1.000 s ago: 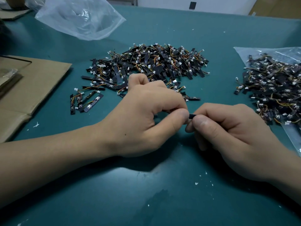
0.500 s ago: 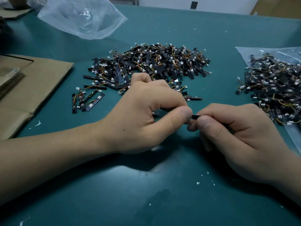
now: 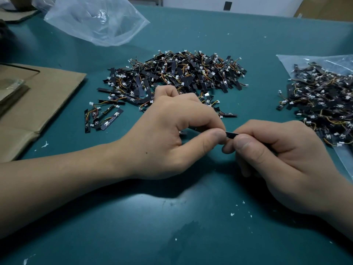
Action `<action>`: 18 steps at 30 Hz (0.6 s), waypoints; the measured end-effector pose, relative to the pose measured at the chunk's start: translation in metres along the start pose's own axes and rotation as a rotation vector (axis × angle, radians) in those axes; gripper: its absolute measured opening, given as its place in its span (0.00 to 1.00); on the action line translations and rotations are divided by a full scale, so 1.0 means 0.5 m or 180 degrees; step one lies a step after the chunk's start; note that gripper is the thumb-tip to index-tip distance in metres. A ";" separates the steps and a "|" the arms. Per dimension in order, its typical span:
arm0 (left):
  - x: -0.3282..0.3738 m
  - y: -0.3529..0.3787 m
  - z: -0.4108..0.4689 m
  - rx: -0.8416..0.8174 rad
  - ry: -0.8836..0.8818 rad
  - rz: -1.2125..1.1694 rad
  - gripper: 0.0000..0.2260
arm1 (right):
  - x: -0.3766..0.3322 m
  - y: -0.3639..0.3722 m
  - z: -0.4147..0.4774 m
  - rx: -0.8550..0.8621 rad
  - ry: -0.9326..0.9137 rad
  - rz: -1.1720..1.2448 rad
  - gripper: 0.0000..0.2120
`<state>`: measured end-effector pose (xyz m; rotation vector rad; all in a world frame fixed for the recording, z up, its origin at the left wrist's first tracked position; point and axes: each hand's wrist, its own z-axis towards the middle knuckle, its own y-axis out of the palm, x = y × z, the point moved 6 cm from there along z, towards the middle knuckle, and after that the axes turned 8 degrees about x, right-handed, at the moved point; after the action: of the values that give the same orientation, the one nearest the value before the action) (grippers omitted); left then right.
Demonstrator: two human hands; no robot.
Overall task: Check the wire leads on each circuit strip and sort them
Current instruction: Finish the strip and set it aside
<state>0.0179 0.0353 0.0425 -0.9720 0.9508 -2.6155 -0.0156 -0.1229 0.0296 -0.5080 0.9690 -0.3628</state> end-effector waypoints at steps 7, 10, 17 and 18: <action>0.010 0.004 -0.001 -0.0131 0.0212 0.0056 0.10 | -0.004 -0.001 0.000 -0.0042 0.0072 0.0111 0.14; 0.011 0.005 -0.002 -0.0135 0.0244 0.0020 0.08 | -0.006 -0.002 -0.001 -0.0024 0.0061 0.0172 0.14; 0.010 0.007 -0.002 -0.0147 0.0256 0.0110 0.07 | -0.005 -0.002 0.001 -0.0085 0.0074 0.0167 0.14; 0.012 0.007 -0.002 -0.0158 0.0269 0.0099 0.07 | -0.006 0.000 0.001 -0.0121 0.0052 0.0154 0.14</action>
<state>0.0127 0.0309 0.0428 -0.8566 1.0466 -2.6374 -0.0167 -0.1212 0.0317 -0.5158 1.0039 -0.3059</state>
